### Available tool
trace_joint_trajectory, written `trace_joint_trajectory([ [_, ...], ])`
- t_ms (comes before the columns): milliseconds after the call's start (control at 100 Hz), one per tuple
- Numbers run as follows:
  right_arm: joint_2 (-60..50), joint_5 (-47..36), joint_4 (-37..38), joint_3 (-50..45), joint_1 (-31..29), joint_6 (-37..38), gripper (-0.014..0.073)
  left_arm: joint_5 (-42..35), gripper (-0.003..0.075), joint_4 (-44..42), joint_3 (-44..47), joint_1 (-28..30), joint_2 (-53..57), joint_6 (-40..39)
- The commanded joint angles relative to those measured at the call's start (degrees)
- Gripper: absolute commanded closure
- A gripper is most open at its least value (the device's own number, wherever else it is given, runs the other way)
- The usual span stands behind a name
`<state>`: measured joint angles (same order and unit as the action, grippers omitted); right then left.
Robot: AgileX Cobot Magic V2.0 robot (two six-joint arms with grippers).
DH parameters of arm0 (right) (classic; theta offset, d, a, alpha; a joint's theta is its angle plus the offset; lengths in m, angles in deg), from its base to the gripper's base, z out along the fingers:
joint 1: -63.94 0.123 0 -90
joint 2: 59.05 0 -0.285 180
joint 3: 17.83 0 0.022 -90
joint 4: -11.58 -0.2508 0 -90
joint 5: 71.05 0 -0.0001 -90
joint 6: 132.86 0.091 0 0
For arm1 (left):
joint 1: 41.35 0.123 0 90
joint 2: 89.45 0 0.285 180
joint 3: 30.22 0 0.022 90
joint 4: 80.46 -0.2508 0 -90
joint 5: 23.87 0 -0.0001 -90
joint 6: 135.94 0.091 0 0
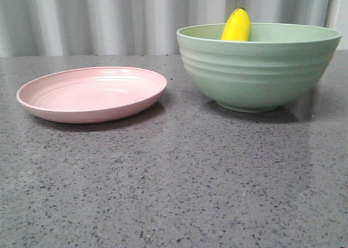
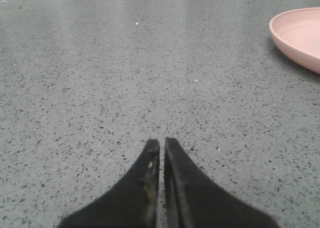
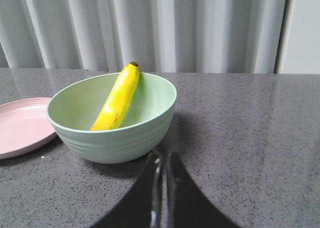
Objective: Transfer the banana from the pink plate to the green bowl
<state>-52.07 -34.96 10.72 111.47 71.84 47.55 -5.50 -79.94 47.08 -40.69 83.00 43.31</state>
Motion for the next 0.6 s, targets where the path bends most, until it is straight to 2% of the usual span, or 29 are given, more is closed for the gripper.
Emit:
trace_joint_trajectory([
  [0,-0.36,-4.39,0.50,1.34,-0.16,-0.41,0.0673,-2.11,0.0739,0.50,1.51,-0.06,1.88,0.03],
  [360,-0.36,-6.09,0.50,-0.34,-0.28,-0.41,0.0673,-2.11,0.0739,0.50,1.51,-0.06,1.88,0.03],
  [410,-0.36,-10.77,0.50,-3.21,-1.09,-0.41,0.0673,-2.11,0.0739,0.50,1.51,-0.06,1.88,0.03],
  [590,-0.46,-37.44,-0.36,-17.11,-6.41,-0.41,0.0673,-2.11,0.0739,0.50,1.51,-0.06,1.88,0.03],
])
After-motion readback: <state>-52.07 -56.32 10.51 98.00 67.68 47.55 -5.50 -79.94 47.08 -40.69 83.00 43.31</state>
